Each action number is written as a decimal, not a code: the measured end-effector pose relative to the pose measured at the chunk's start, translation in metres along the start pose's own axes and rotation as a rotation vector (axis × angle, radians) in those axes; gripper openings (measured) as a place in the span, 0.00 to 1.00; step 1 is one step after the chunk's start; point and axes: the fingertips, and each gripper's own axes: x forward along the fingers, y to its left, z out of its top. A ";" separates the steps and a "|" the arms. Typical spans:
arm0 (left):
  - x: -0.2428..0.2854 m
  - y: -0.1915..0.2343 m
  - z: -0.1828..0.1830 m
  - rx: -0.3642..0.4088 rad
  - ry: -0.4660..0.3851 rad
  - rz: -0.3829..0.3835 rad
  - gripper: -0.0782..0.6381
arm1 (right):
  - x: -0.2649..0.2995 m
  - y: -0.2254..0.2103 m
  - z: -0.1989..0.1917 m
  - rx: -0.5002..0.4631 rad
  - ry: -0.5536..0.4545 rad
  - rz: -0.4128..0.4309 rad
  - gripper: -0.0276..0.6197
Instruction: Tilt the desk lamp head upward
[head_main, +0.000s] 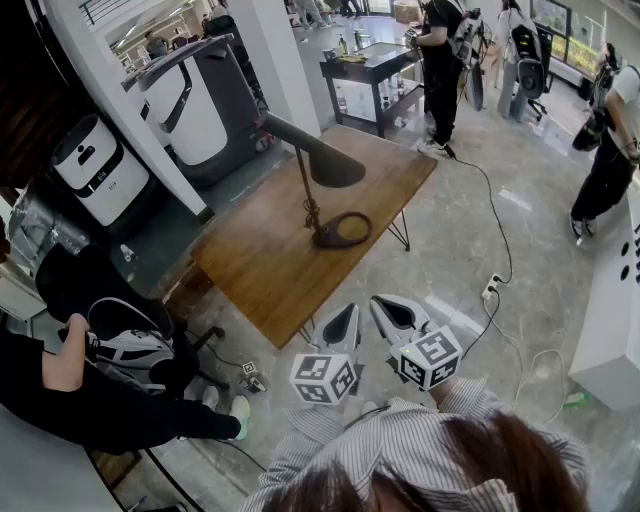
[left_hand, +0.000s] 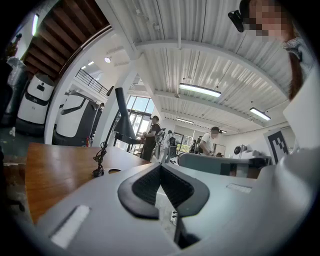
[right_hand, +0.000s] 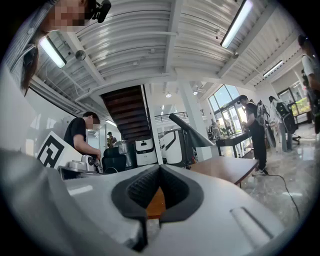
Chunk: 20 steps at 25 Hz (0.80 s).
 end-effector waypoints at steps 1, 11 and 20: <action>0.001 0.001 0.000 -0.002 0.000 0.004 0.12 | 0.000 -0.001 0.000 -0.003 0.002 0.000 0.04; 0.005 0.007 -0.007 -0.031 0.006 0.038 0.12 | 0.002 -0.011 -0.003 -0.002 0.011 0.002 0.04; 0.012 0.016 -0.005 -0.054 0.003 0.063 0.12 | 0.007 -0.017 -0.004 -0.004 0.018 0.023 0.04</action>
